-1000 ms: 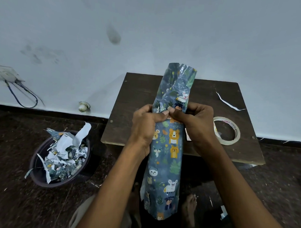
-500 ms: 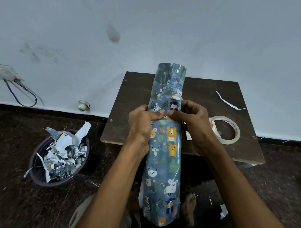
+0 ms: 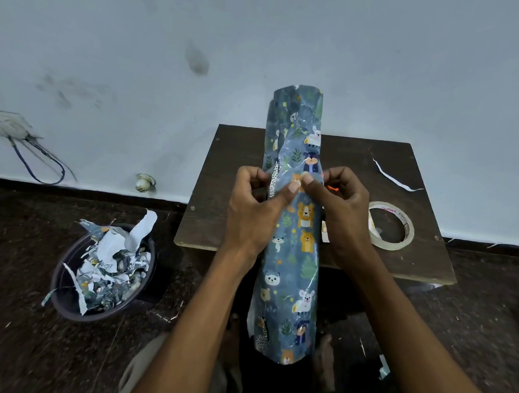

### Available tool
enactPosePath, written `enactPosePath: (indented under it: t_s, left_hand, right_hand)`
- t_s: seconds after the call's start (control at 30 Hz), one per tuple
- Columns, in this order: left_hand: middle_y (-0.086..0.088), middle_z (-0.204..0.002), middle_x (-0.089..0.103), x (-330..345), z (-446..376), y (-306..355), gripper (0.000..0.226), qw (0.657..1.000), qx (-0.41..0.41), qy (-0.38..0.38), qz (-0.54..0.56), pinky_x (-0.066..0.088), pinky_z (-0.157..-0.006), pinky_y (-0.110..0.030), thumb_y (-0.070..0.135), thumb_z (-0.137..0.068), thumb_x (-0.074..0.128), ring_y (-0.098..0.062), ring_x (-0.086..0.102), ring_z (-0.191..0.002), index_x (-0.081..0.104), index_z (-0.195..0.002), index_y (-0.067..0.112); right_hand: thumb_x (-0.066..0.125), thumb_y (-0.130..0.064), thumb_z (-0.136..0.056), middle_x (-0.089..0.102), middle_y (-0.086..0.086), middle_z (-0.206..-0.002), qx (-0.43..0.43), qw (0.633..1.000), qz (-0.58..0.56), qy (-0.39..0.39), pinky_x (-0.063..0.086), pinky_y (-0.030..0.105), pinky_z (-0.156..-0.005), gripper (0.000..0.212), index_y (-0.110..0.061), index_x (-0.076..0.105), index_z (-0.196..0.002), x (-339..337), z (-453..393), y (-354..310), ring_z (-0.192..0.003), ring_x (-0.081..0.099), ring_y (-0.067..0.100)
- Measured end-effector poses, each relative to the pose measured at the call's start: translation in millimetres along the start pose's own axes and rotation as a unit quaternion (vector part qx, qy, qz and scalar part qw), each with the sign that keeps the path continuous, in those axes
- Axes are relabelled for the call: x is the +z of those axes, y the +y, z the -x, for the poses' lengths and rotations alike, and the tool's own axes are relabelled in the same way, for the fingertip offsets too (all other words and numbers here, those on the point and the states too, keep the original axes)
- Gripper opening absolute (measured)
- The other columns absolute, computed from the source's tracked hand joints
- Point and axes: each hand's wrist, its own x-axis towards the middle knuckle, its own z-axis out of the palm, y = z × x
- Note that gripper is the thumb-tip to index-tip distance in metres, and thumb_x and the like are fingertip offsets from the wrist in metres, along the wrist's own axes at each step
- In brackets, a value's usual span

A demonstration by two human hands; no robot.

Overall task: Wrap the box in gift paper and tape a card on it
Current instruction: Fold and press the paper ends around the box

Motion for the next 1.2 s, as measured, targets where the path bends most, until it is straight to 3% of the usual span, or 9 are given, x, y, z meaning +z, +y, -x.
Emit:
enactPosePath:
  t_s: [0.2, 0.5, 0.63, 0.73, 0.83, 0.9, 1.0, 1.1, 1.2]
  left_hand:
    - [-0.001, -0.112, 0.07, 0.9, 9.6, -3.5, 0.038, 0.998, 0.029, -0.031, 0.045, 0.061, -0.084, -0.039, 0.024, -0.086, 0.081, -0.017, 0.072, -0.101, 0.059, -0.117, 0.028]
    - [-0.013, -0.124, 0.068, -6.6, 43.3, -8.3, 0.034, 0.988, -0.01, -0.077, 0.134, 0.058, -0.091, -0.05, 0.021, -0.093, 0.069, -0.035, 0.068, -0.111, 0.056, -0.125, 0.019]
    - [-0.011, -0.119, 0.072, -11.9, 80.5, -11.2, 0.04, 0.966, -0.089, -0.1, 0.22, 0.06, -0.08, -0.035, 0.024, -0.092, 0.06, -0.024, 0.071, -0.098, 0.055, -0.131, 0.016]
    - [-0.007, -0.114, 0.075, -14.9, 104.3, -11.5, 0.041, 0.96, -0.143, -0.129, 0.201, 0.06, -0.08, -0.032, 0.031, -0.093, 0.057, -0.022, 0.071, -0.098, 0.057, -0.132, 0.018]
    - [-0.005, -0.119, 0.073, -20.8, 129.2, -5.3, 0.053, 0.965, -0.143, -0.17, 0.137, 0.059, -0.084, -0.033, 0.037, -0.09, 0.071, -0.023, 0.072, -0.105, 0.051, -0.136, 0.019]
    - [-0.002, -0.122, 0.071, -24.1, 145.8, -2.8, 0.072, 0.974, -0.124, -0.176, 0.074, 0.058, -0.084, -0.03, 0.024, -0.078, 0.085, -0.017, 0.071, -0.107, 0.045, -0.138, 0.023]
    - [-0.001, -0.121, 0.068, -26.3, 168.7, 3.8, 0.083, 0.982, -0.124, -0.139, 0.028, 0.059, -0.08, -0.024, 0.008, -0.07, 0.09, -0.008, 0.072, -0.099, 0.043, -0.137, 0.02]
    - [-0.008, -0.115, 0.072, -29.4, 172.7, 12.2, 0.071, 0.983, -0.163, -0.057, 0.063, 0.062, -0.078, -0.033, 0.01, -0.068, 0.092, -0.019, 0.075, -0.094, 0.055, -0.128, 0.014]
    - [-0.009, -0.105, 0.077, -36.5, 165.9, 18.2, 0.061, 0.97, -0.204, 0.034, 0.129, 0.062, -0.082, -0.041, 0.019, -0.072, 0.091, -0.026, 0.076, -0.09, 0.062, -0.123, 0.007]
  right_hand:
    - [0.071, -0.006, -0.093, 0.073, 0.008, -0.094, -0.01, 0.999, -0.028, -0.031, 0.059, 0.038, -0.075, 0.013, 0.001, 0.065, -0.102, -0.6, 10.9, 4.4, -0.084, 0.069, 0.023]
    - [0.074, -0.015, -0.087, 0.074, 0.004, -0.111, -0.006, 1.0, -0.018, -0.008, 0.058, 0.036, -0.08, 0.036, -0.006, 0.061, -0.119, -5.1, 60.5, -2.6, -0.095, 0.07, 0.021]
    - [0.059, -0.01, -0.095, 0.071, 0.01, -0.126, -0.005, 0.998, -0.019, -0.057, 0.054, 0.036, -0.097, 0.035, -0.002, 0.064, -0.129, -22.0, 85.3, -17.0, -0.115, 0.067, 0.024]
    - [0.056, -0.003, -0.101, 0.07, 0.007, -0.131, 0.029, 0.999, 0.002, -0.023, 0.048, 0.045, -0.111, 0.035, -0.004, 0.063, -0.135, -30.2, 109.8, -18.0, -0.126, 0.063, 0.023]
    - [0.059, -0.001, -0.1, 0.073, 0.003, -0.125, 0.031, 0.998, 0.05, 0.031, 0.051, 0.05, -0.107, 0.035, -0.007, 0.065, -0.134, -32.4, 134.8, -16.6, -0.12, 0.068, 0.022]
    - [0.063, -0.002, -0.099, 0.074, 0.001, -0.124, 0.028, 0.995, 0.077, 0.051, 0.054, 0.051, -0.103, 0.035, -0.012, 0.068, -0.132, -33.2, 145.5, -19.0, -0.116, 0.07, 0.021]
    - [0.066, -0.003, -0.097, 0.073, 0.0, -0.126, 0.031, 0.995, 0.083, 0.04, 0.055, 0.049, -0.102, 0.038, -0.016, 0.067, -0.133, -27.7, 155.4, -28.2, -0.117, 0.069, 0.018]
    - [0.068, -0.001, -0.094, 0.069, 0.002, -0.133, 0.068, 0.998, 0.018, -0.004, 0.053, 0.046, -0.105, 0.055, -0.013, 0.054, -0.146, -18.9, 156.3, -40.4, -0.122, 0.066, 0.018]
    - [0.074, -0.02, -0.083, 0.061, 0.0, -0.141, 0.112, 0.991, 0.021, -0.064, 0.052, 0.035, -0.101, 0.081, -0.027, 0.04, -0.155, -15.8, 158.7, -50.7, -0.125, 0.063, 0.014]
